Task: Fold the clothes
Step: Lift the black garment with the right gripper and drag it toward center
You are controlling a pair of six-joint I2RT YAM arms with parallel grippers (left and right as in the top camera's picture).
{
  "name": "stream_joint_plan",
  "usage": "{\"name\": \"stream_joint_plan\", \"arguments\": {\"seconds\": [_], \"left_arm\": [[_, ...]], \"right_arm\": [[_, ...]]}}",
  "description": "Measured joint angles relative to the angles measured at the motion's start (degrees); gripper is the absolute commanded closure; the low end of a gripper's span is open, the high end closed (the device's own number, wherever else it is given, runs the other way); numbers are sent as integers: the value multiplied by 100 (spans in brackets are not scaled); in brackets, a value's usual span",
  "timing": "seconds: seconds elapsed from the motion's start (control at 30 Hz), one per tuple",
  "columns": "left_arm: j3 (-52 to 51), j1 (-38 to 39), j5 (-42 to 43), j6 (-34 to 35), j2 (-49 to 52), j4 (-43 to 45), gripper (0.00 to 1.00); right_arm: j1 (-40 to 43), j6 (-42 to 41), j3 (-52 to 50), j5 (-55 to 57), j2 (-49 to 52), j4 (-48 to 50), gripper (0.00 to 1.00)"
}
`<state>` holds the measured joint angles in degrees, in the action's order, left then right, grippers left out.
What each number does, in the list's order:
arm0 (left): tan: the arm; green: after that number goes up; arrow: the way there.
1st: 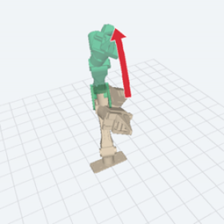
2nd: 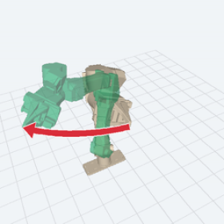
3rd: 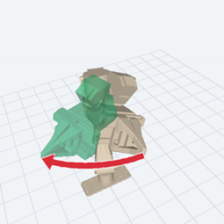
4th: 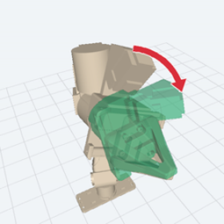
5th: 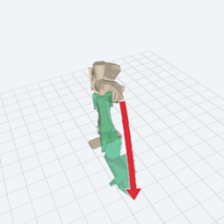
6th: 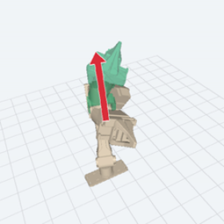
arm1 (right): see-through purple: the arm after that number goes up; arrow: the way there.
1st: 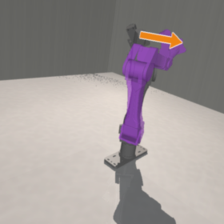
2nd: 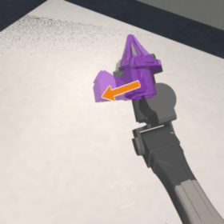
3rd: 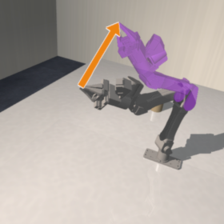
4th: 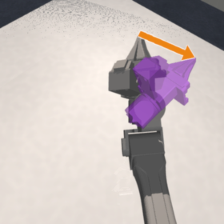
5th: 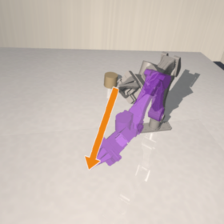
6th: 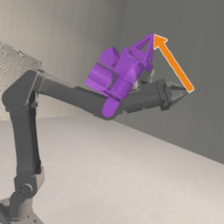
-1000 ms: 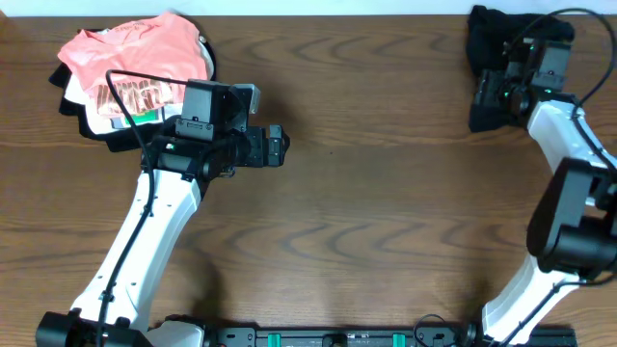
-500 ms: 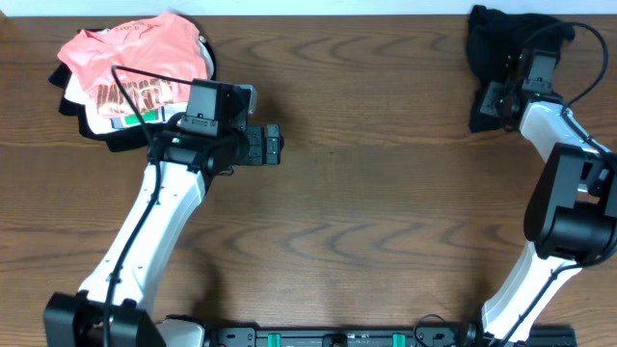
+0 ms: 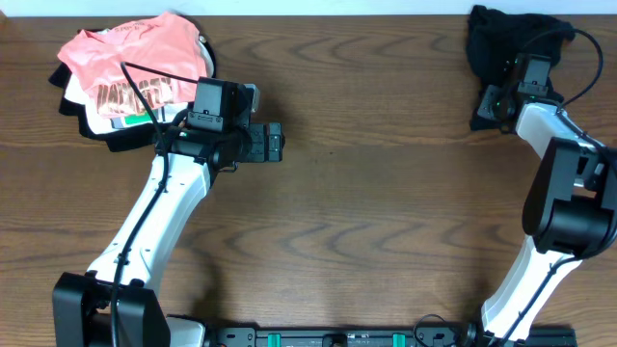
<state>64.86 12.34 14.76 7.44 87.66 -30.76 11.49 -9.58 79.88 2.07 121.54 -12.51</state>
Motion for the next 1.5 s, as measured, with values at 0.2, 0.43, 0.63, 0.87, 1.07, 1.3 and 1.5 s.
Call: {"name": "stream_joint_plan", "arguments": {"seconds": [0.2,0.43,0.63,0.87,1.07,1.3,1.5], "left_arm": [[0,0,2,2,-2,149,2],[0,0,-15,4,-138,295,2],[0,0,-15,4,-448,402,2],[0,0,310,7,-715,400,2],[0,22,1010,7,-721,389,2],[0,391,1593,-35,-721,415,2],[0,903,1700,-181,-721,984,2]], "right_arm": [[-341,332,0,-24,-1180,-522,99],[-1036,813,31,-221,-3095,-1014,99],[-1628,1161,33,-474,-4052,-1259,99],[-2334,1320,33,-667,-4601,-1453,99],[-2566,1145,31,-605,-4603,-922,99],[-2568,734,31,-503,-4599,-415,99],[-2793,546,31,-466,-4594,-404,99]]}}
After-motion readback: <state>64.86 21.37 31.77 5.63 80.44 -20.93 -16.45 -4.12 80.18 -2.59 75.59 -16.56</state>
